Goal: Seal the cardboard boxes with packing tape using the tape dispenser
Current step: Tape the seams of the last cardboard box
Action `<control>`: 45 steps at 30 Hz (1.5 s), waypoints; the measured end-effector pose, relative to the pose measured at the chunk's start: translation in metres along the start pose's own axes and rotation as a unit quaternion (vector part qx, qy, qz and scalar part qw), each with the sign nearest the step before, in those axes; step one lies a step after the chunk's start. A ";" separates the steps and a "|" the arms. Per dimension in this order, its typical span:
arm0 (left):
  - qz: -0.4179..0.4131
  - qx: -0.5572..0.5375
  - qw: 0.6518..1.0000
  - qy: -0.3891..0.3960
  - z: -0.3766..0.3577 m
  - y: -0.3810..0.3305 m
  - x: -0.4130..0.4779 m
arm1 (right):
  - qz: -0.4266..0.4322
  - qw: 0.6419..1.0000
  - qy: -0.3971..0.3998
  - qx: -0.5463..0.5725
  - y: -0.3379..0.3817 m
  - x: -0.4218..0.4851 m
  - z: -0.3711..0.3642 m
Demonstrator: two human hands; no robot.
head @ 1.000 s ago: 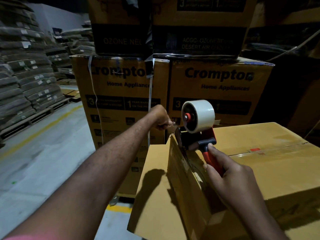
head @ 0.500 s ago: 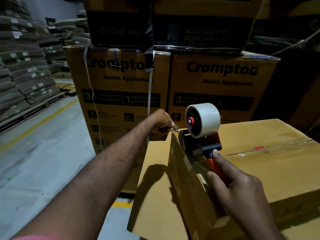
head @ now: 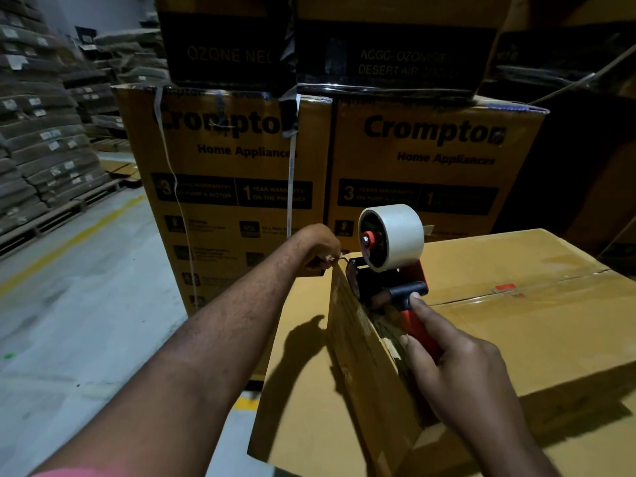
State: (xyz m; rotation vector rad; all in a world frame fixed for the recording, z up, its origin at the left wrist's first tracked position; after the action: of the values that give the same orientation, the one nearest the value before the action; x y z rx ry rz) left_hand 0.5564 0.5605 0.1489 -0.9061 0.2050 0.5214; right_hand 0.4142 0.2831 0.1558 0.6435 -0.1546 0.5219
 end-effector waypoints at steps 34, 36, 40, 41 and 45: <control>-0.134 0.167 0.975 0.067 -0.038 -0.018 -0.060 | -0.034 0.991 0.104 -0.077 0.023 -0.045 0.037; -0.129 0.177 0.974 0.062 -0.041 -0.016 -0.051 | -0.027 0.992 0.091 -0.088 0.025 -0.057 0.041; -0.137 0.200 0.970 0.029 -0.045 -0.022 -0.069 | -0.008 0.987 0.088 -0.134 0.028 -0.065 0.041; -0.135 0.203 0.970 0.003 -0.044 -0.023 -0.078 | -0.005 0.986 0.088 -0.144 0.030 -0.065 0.040; -0.101 0.192 0.976 0.009 -0.048 -0.018 -0.090 | 0.010 0.982 0.087 -0.165 0.033 -0.065 0.035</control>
State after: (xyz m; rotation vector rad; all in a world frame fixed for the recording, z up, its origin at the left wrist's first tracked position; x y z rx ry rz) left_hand 0.4905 0.4823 0.1671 -0.5465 0.2184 0.2701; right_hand 0.3417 0.2575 0.1817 0.2719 -0.0793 0.5537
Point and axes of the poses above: each hand's wrist, its own x-axis towards the middle knuckle, its own z-axis out of the back of the hand, y = z × x, the point moved 1 cm from there along x, towards the middle knuckle, and after that the axes turned 5 degrees about y, right-handed, at the moved point
